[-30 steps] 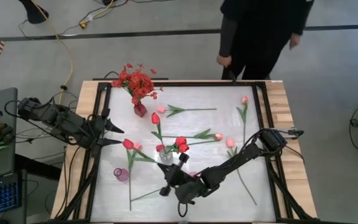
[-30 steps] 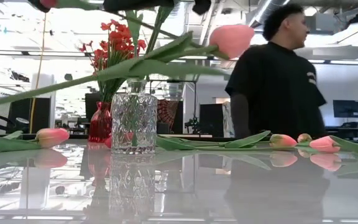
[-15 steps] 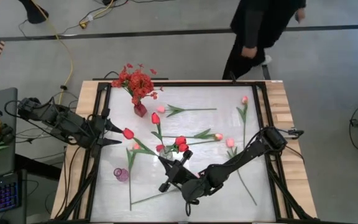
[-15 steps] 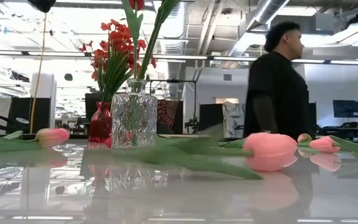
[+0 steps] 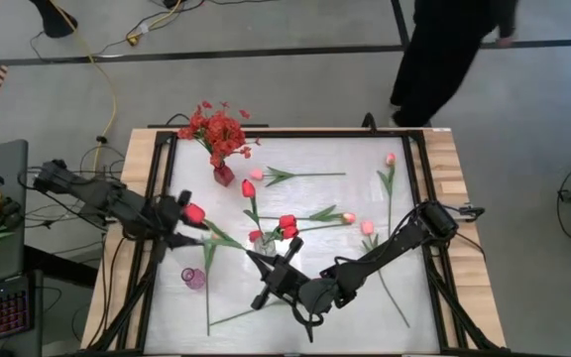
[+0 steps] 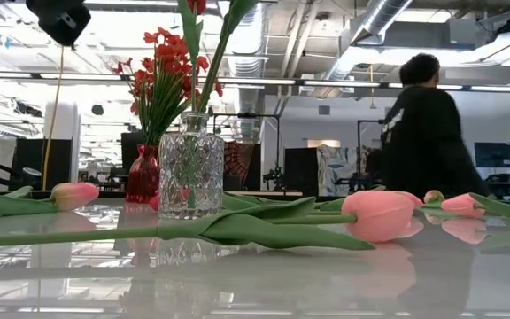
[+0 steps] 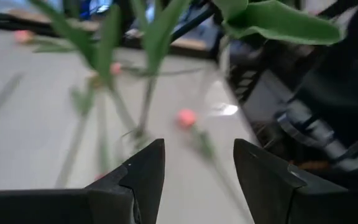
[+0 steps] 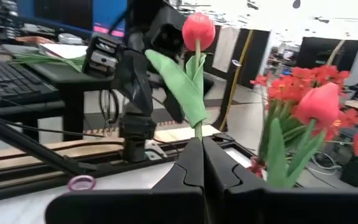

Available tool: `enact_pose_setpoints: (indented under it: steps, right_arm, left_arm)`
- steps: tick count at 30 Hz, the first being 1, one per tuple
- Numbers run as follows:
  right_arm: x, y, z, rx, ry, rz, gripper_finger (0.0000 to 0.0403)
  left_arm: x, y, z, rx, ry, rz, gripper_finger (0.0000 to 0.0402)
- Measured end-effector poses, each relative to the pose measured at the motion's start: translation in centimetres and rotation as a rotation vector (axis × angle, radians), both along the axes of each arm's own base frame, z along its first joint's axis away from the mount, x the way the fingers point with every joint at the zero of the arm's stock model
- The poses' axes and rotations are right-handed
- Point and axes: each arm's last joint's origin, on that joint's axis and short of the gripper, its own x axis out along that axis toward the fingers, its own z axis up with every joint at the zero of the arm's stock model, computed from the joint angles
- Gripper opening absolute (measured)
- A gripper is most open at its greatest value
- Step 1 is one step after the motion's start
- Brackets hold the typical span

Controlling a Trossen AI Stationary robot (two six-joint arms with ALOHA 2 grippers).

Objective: Sort flowers into vase by color
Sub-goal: Put the red flower into the transparent vase

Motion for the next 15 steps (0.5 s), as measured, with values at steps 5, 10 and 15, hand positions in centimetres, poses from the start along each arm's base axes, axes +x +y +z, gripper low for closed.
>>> enact_pose_setpoints:
  steps: [5, 10, 15]
  right_arm:
    - [0.1, -0.1, 0.2, 0.011, -0.021, 0.015, 0.0017]
    - [0.1, -0.1, 0.4, 0.008, -0.039, 0.022, 0.0017]
    - [0.2, -0.2, 0.6, 0.009, -0.051, 0.058, 0.0017]
  left_arm:
    - [1.5, -1.2, -3.1, -0.124, -0.160, -0.080, 0.0178]
    - [1.8, -1.9, -5.0, -0.169, -0.352, -0.079, 0.0178]
    - [1.9, -2.4, -5.9, -0.195, -0.522, -0.022, 0.0178]
